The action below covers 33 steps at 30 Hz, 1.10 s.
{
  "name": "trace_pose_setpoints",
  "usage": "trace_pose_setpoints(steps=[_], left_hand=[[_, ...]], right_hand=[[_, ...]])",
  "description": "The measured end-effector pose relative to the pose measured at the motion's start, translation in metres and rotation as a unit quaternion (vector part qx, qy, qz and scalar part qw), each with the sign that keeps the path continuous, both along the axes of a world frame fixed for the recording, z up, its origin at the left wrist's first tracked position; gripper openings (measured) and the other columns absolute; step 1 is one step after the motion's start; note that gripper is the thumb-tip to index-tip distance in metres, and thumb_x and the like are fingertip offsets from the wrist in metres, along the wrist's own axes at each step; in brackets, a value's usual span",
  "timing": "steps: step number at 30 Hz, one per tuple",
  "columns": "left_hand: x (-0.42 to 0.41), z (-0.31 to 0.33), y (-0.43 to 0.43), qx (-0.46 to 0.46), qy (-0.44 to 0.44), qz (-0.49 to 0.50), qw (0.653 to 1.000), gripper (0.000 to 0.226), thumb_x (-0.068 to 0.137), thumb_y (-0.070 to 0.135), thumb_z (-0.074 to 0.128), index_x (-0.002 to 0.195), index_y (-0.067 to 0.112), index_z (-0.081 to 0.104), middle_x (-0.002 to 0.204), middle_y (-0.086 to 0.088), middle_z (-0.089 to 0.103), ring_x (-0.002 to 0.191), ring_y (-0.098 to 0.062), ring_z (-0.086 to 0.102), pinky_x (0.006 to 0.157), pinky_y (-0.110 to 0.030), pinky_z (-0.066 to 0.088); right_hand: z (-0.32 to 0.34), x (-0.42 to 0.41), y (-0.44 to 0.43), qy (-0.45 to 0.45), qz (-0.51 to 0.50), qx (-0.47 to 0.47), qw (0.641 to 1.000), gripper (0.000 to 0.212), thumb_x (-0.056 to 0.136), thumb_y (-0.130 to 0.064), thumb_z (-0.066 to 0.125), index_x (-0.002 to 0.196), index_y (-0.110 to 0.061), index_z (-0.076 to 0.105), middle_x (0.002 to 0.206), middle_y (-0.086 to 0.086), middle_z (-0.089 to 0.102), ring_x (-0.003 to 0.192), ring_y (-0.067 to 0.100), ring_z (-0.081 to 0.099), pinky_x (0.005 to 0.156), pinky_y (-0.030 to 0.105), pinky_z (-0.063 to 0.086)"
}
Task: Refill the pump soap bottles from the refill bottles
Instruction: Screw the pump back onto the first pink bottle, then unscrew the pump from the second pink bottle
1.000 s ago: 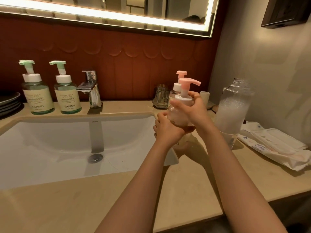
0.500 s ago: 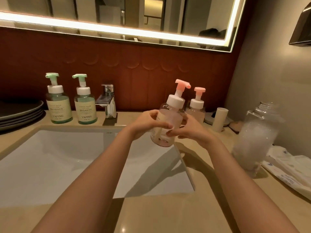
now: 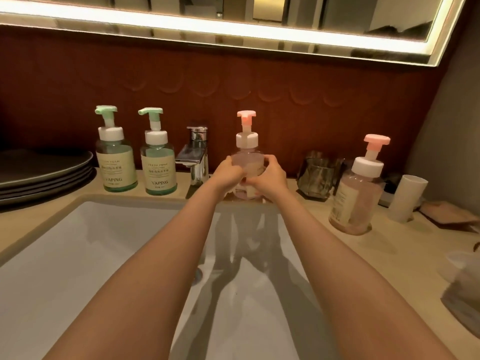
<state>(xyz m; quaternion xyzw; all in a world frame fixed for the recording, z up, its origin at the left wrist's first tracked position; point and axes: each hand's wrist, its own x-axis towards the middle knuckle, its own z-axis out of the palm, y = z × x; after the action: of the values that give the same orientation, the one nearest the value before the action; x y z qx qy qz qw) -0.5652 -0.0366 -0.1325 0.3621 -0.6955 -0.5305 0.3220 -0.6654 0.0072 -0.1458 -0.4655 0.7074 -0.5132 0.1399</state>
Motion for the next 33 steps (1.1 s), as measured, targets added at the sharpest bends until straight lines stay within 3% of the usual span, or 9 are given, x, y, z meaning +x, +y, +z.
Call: trace_pose_setpoints(steps=[4,9,13,19,22,25,28,31,33], left_hand=[[-0.002,-0.014,-0.017,0.019,-0.016,0.014,1.000,0.070,0.087,0.000,0.044,0.149,0.014,0.017,0.151,-0.007,0.030,0.136,-0.026,0.032,0.110,-0.043,0.031],[-0.004,-0.020,-0.022,0.030,0.005,0.035,0.999,0.062,0.089,0.006,0.036,0.148,0.015,0.019,0.150,-0.009,0.031,0.135,-0.026,0.033,0.111,-0.044,0.031],[-0.004,-0.017,-0.024,0.028,0.000,0.059,0.998,0.061,0.094,0.007,0.031,0.150,0.013,0.009,0.154,-0.009,0.020,0.140,-0.026,0.022,0.108,-0.036,0.026],[-0.007,-0.011,-0.019,0.022,-0.024,0.077,0.996,0.059,0.099,0.015,0.030,0.150,0.014,0.001,0.155,-0.011,0.016,0.141,-0.029,0.019,0.111,-0.043,0.022],[-0.003,-0.008,-0.011,0.023,-0.031,0.092,0.995,0.061,0.098,0.014,0.031,0.150,0.016,-0.002,0.156,-0.011,0.015,0.141,-0.031,0.019,0.111,-0.045,0.022],[0.003,-0.002,0.000,-0.004,-0.012,0.146,0.989,0.061,0.095,0.009,0.038,0.149,0.015,0.011,0.155,-0.010,0.017,0.140,-0.029,0.022,0.109,-0.045,0.027],[0.009,0.004,0.017,-0.057,0.024,0.195,0.979,0.050,0.090,0.002,0.045,0.138,0.014,0.037,0.143,-0.010,0.037,0.129,-0.026,0.039,0.102,-0.039,0.039],[0.004,0.011,0.038,-0.082,0.032,0.154,0.984,0.038,0.089,0.003,0.045,0.125,0.014,0.047,0.129,-0.008,0.048,0.117,-0.022,0.047,0.092,-0.034,0.042],[-0.006,0.017,0.057,-0.094,0.047,0.123,0.987,0.036,0.088,-0.001,0.044,0.121,0.013,0.050,0.126,-0.009,0.050,0.105,-0.017,0.048,0.081,-0.027,0.039]], right_hand=[[-0.011,-0.002,-0.020,-0.019,-0.003,0.018,1.000,0.080,0.065,-0.018,0.084,0.130,-0.017,0.038,0.127,0.006,0.053,0.115,0.025,0.053,0.090,0.044,0.052],[-0.014,0.002,-0.035,-0.075,-0.002,0.022,0.997,0.083,0.068,-0.015,0.081,0.136,-0.015,0.032,0.129,0.007,0.051,0.118,0.026,0.051,0.095,0.044,0.049],[-0.015,0.007,-0.034,-0.096,0.028,0.038,0.994,0.070,0.076,-0.002,0.070,0.135,-0.013,0.036,0.123,0.003,0.052,0.118,0.020,0.048,0.099,0.034,0.042],[-0.014,0.008,-0.026,-0.132,0.059,0.077,0.987,0.076,0.086,0.011,0.050,0.148,-0.010,0.011,0.149,0.009,0.031,0.135,0.026,0.032,0.106,0.037,0.033],[-0.011,0.007,-0.019,-0.159,0.049,0.063,0.984,0.074,0.088,0.010,0.047,0.149,-0.012,0.010,0.153,0.009,0.024,0.138,0.027,0.028,0.107,0.038,0.032],[0.000,0.006,-0.003,-0.144,0.019,0.051,0.988,0.069,0.090,0.006,0.046,0.148,-0.015,0.017,0.153,0.008,0.023,0.139,0.027,0.027,0.105,0.039,0.035],[0.011,0.001,0.021,-0.138,-0.001,0.020,0.990,0.064,0.089,0.008,0.046,0.145,-0.016,0.028,0.150,0.008,0.029,0.135,0.026,0.033,0.102,0.036,0.037],[0.016,-0.004,0.048,-0.106,-0.022,-0.017,0.994,0.051,0.087,0.006,0.048,0.133,-0.016,0.046,0.136,0.007,0.046,0.121,0.022,0.047,0.094,0.031,0.045],[0.018,-0.010,0.070,-0.089,-0.054,-0.059,0.993,0.036,0.087,0.002,0.052,0.117,-0.016,0.059,0.120,0.004,0.058,0.112,0.021,0.055,0.093,0.036,0.049]])
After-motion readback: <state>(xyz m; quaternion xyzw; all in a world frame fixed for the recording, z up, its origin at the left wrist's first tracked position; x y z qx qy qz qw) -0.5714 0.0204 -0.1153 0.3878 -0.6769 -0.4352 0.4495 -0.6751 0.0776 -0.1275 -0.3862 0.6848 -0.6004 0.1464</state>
